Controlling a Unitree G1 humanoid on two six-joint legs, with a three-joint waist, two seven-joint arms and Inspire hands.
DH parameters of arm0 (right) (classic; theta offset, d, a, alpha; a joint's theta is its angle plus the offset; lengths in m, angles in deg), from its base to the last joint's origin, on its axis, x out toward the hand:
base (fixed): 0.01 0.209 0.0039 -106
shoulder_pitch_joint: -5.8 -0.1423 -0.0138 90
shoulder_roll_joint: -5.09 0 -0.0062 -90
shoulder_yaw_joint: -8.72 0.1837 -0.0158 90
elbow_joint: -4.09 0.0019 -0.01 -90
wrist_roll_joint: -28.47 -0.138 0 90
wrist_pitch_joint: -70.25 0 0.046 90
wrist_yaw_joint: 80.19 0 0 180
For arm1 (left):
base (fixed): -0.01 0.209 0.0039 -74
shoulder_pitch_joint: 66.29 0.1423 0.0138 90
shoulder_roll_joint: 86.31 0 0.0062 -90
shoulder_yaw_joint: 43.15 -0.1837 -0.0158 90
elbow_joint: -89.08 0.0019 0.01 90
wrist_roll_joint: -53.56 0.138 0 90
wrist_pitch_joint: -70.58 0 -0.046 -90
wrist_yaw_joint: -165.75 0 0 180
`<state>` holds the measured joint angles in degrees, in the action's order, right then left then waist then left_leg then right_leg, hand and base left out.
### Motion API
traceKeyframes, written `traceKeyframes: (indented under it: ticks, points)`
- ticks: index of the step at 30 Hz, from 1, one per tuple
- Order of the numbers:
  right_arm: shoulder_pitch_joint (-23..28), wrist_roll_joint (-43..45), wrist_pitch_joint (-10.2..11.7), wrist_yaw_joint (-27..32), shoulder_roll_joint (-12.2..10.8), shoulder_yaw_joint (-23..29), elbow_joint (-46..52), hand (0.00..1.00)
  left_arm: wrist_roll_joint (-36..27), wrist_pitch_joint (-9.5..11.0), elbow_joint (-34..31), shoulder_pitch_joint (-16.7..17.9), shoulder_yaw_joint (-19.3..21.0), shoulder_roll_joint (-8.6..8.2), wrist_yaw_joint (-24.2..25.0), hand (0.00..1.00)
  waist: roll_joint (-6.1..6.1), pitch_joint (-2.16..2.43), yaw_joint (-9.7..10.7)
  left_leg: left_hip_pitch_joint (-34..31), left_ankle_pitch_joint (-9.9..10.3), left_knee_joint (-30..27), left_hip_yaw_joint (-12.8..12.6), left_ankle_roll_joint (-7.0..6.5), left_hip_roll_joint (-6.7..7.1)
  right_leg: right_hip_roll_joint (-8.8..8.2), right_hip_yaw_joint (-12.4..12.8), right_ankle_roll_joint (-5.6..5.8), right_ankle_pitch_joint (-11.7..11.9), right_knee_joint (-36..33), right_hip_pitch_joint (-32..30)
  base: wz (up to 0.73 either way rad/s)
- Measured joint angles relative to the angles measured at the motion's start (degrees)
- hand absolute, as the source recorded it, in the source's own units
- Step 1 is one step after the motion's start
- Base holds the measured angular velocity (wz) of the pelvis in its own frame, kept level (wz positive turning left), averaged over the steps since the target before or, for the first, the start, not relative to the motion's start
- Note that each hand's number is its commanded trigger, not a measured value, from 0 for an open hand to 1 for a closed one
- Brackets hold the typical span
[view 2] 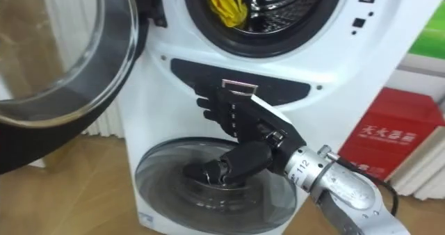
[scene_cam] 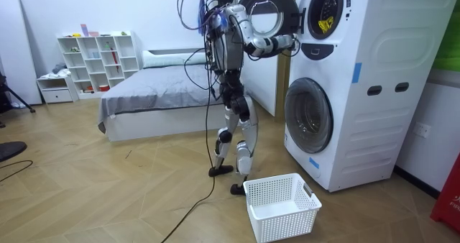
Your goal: Pick clothes from washing machine
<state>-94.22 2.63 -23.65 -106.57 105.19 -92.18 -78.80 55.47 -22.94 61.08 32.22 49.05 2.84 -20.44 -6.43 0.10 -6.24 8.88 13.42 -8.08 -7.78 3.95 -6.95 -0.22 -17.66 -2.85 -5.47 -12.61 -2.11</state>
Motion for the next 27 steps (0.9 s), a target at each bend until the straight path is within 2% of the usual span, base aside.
traceKeyframes:
  ticks: [6,11,14,18,23,27]
  points:
    - [0.1,4.3,0.0,0.3,0.0,5.7,1.8,0.0,-0.2,0.0,-0.1,0.1,0.4,-0.03,0.0,0.0,0.34,-0.21,1.6,0.9,0.0,0.2,-0.7,-0.06,-0.02,0.13,0.4,0.1,0.1,0.1,0.5,-0.05]
    - [0.1,4.1,0.0,3.5,0.0,7.6,4.1,0.0,-0.1,0.0,-0.1,0.0,0.4,-0.15,0.0,0.0,1.18,-0.54,1.8,1.4,0.0,0.3,-1.8,-0.06,-0.1,0.39,1.1,0.1,0.1,0.1,0.5,-0.09]
    - [0.1,3.5,0.0,5.7,-0.2,7.8,8.2,0.0,-0.1,0.2,-0.1,0.0,0.3,-0.16,-0.1,0.0,1.84,-0.51,1.8,1.4,0.0,0.4,-1.9,-0.05,-0.09,0.4,1.3,0.12,0.0,0.1,0.4,-0.01]
    - [0.0,3.5,0.1,6.9,-1.6,7.7,12.4,0.0,-0.1,0.4,-0.1,0.6,0.3,-0.2,-1.3,0.0,2.49,-0.19,1.4,1.4,0.0,0.3,-1.9,-0.05,-0.1,0.33,1.2,0.11,0.0,0.0,0.5,0.0]
    - [-0.1,3.3,0.1,9.7,-4.4,7.5,12.6,0.0,0.1,0.4,-0.1,1.6,-0.3,-0.66,-3.6,0.0,2.41,-0.11,0.9,1.4,0.0,0.3,-1.9,-0.05,-0.05,0.28,1.2,0.12,0.0,0.0,0.5,0.0]
    - [-1.2,3.1,0.1,12.7,-5.7,7.5,12.6,0.0,0.4,0.4,-0.2,2.6,-0.4,-0.88,-3.7,0.0,2.34,-0.05,0.9,1.1,0.1,0.4,-1.6,-0.03,-0.06,0.24,0.8,0.11,0.0,0.1,0.5,0.04]
